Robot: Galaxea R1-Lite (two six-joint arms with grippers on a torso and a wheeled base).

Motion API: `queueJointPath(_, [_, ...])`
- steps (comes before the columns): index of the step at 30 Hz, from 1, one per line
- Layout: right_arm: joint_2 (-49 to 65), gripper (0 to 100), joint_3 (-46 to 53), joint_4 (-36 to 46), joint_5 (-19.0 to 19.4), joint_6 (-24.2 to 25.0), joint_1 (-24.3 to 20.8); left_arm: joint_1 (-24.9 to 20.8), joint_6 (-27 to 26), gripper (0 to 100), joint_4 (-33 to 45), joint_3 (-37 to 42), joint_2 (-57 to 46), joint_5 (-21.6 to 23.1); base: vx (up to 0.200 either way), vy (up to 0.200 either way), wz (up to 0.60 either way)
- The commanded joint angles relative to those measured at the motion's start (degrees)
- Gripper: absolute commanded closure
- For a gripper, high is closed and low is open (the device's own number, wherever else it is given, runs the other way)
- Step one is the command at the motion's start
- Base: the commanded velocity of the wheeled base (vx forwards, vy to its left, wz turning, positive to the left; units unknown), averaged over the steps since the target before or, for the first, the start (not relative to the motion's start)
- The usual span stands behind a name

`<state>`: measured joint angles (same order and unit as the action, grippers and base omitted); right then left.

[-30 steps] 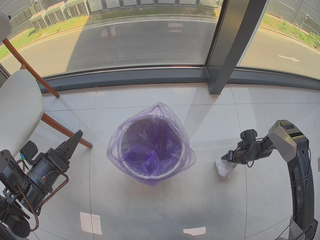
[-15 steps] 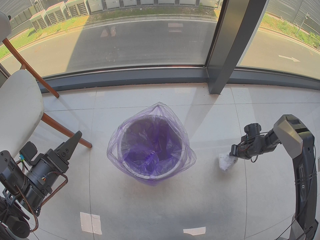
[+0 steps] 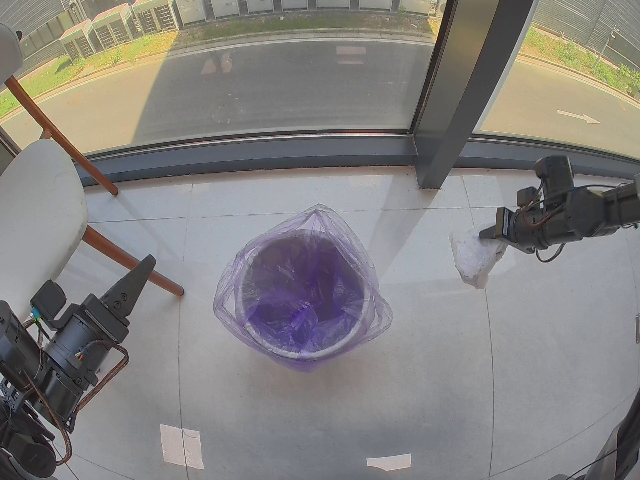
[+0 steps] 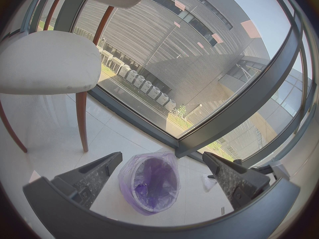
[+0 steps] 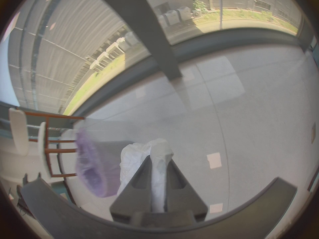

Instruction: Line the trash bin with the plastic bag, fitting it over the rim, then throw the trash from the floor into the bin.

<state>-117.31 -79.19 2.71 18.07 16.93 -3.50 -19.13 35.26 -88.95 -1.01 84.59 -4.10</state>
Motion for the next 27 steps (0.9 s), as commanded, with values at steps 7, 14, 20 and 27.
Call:
queueJointPath(7, [28.19,100,29.0,-14.48,3.29,0.56,-19.18,3.13,5.35,0,-0.69,1.01,-8.21,-3.29,0.0,0.0,0.0])
queueJointPath(14, [17.73,100,36.56,-41.2,-0.66,0.56,-23.66,3.13,5.53,0,-0.61,1.01,-8.39,-3.9,0.0,0.0,0.0])
queueJointPath(20, [8.94,100,36.56,-53.33,-3.3,0.21,-24.89,3.13,5.26,0,2.91,1.01,-8.57,-4.34,0.0,0.0,0.0])
queueJointPath(27, [-3.1,100,35.77,-71.88,-5.23,0.12,-26.47,3.13,5.7,0,5.28,1.01,-9.44,-5.84,0.0,0.0,0.0])
